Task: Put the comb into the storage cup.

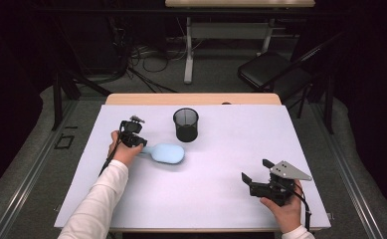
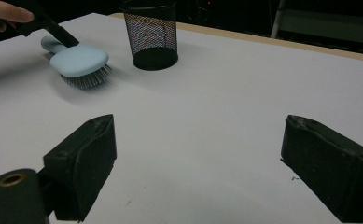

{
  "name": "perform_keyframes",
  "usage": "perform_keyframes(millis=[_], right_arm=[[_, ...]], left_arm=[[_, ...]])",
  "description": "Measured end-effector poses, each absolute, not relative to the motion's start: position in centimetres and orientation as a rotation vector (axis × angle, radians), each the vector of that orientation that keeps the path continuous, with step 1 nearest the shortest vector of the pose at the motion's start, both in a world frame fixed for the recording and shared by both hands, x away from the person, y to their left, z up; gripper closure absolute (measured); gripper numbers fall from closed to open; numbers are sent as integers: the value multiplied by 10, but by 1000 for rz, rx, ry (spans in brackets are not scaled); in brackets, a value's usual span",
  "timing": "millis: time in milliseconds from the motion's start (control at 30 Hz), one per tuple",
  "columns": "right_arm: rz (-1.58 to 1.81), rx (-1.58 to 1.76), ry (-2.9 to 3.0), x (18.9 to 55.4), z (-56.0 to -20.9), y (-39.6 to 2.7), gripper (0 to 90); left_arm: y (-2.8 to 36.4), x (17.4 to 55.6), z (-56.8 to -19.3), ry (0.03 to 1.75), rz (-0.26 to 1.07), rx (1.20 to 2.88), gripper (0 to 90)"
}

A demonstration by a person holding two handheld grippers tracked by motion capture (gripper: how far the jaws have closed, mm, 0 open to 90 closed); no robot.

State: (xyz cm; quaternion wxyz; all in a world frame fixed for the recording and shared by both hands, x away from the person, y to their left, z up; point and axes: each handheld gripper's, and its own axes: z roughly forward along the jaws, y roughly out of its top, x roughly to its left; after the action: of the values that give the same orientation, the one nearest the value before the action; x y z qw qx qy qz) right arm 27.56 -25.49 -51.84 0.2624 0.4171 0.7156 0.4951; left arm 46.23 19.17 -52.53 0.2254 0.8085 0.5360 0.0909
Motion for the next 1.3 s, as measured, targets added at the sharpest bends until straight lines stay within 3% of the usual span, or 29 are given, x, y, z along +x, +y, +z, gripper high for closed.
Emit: perform_keyframes(millis=[1300], right_arm=[[1344, 1121, 1940, 274, -518, -255, 122]], left_arm=[[199, 409, -532, 1398, 220, 2220, 900]])
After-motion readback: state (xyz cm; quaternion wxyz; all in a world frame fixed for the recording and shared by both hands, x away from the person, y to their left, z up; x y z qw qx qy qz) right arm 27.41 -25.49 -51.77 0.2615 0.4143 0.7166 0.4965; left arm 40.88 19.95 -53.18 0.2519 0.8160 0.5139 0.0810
